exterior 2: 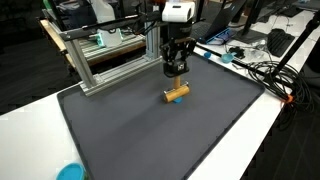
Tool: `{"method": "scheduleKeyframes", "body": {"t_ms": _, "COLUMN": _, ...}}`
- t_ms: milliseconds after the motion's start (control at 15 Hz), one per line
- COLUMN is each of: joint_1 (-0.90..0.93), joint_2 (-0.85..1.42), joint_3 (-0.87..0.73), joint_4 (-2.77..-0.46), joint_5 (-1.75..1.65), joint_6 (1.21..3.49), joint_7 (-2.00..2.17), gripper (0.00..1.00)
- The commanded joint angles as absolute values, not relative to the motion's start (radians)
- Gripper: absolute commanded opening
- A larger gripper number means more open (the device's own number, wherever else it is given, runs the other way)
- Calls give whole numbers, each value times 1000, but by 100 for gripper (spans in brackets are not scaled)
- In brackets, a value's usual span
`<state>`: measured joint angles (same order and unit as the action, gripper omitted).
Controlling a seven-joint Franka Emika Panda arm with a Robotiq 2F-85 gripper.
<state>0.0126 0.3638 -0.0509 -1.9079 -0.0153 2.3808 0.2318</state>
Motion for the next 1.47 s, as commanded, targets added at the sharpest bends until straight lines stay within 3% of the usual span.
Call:
{"method": "scheduleKeyframes", "body": {"t_ms": 0, "joint_1": 10, "joint_2": 403, "joint_3": -53, "joint_4": -1888, "joint_5": -8, "joint_6": 2351, "joint_7": 228, "gripper": 22}}
{"method": "scheduleKeyframes", "body": {"t_ms": 1400, "joint_1": 13, "joint_2": 489, "joint_3": -62, "joint_4": -1812, "joint_5": -15, "joint_6": 2224, "joint_7": 254, "gripper": 22}}
